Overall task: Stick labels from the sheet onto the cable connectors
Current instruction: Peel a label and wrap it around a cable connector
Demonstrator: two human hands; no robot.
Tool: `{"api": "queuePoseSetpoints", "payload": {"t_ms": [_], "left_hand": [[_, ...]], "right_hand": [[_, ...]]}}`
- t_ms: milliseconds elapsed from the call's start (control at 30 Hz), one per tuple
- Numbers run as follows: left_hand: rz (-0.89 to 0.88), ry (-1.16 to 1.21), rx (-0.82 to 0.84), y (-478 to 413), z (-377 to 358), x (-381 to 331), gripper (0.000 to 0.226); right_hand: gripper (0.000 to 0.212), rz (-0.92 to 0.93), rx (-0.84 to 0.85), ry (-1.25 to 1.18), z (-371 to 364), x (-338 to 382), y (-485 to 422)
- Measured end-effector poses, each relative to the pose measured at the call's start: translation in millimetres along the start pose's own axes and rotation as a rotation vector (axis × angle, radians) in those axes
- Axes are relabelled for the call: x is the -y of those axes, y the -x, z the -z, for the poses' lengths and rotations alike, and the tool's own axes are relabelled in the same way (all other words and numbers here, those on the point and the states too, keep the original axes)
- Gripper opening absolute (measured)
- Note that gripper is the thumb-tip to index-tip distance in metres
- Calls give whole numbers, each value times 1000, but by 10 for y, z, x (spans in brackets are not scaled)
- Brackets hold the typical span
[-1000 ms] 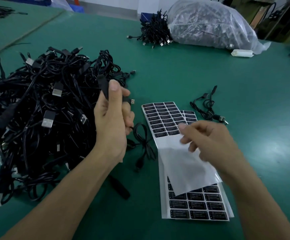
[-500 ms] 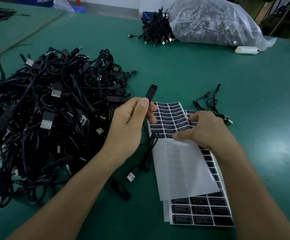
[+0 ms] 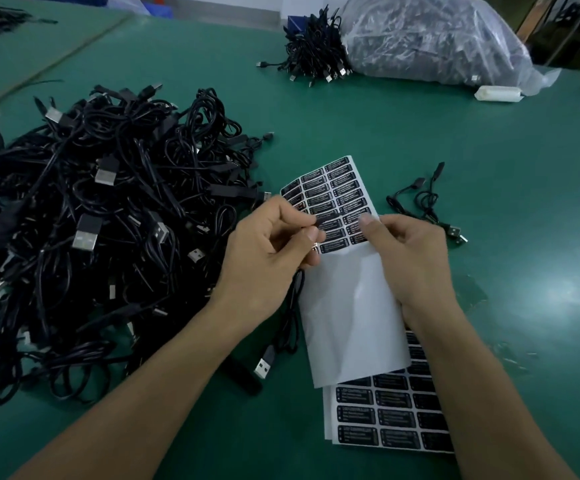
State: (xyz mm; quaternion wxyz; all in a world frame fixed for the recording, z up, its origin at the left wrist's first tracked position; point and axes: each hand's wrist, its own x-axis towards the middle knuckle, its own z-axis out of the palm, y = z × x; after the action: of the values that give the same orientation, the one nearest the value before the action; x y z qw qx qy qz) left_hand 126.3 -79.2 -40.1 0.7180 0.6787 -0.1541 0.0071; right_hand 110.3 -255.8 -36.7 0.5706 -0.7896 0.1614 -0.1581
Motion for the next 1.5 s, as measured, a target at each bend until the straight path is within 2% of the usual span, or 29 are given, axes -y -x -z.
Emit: {"api": "queuePoseSetpoints", "payload": {"t_ms": [67,167,300,367,500,600,633,733,867,1067,1300,1500], "left_hand": [[-12,-15,-50,2,5,12,26],[-41,-103,-111,12,1,42,21],[-141,-296,-125,52,-39,89,30],[-179,-340,-115,51,-61,97,27],[-229,-418,-85,52,-93,84,23],[-227,-402,-73,62,-106,65,20],[-217,-398,-77,62,-103,63,20],[-179,-393,-93,60,-94,54,20],[-143,-391,-112,59,-94,47,14],[-25,-315,-77,44,-96,57,6],[58,-256,-43,16,-62,50,12],[82,-212,-43,1,-51,35,11]], "right_hand": [[30,-34,19,-39,-19,-9,17],[20,-111,173,-128,12,40,38],[30,-148,291,-256,74,87,44],[26,-128,339,-312,66,91,49],[32,-88,313,-386,41,105,55],[21,-57,316,-396,18,123,73],[15,-53,319,-393,16,135,81],[25,-40,338,-349,19,152,95],[18,-38,332,-313,4,170,118],[21,9,319,-247,2,186,121],[21,77,324,-170,-4,203,136],[23,56,317,-183,-4,212,141]]}}
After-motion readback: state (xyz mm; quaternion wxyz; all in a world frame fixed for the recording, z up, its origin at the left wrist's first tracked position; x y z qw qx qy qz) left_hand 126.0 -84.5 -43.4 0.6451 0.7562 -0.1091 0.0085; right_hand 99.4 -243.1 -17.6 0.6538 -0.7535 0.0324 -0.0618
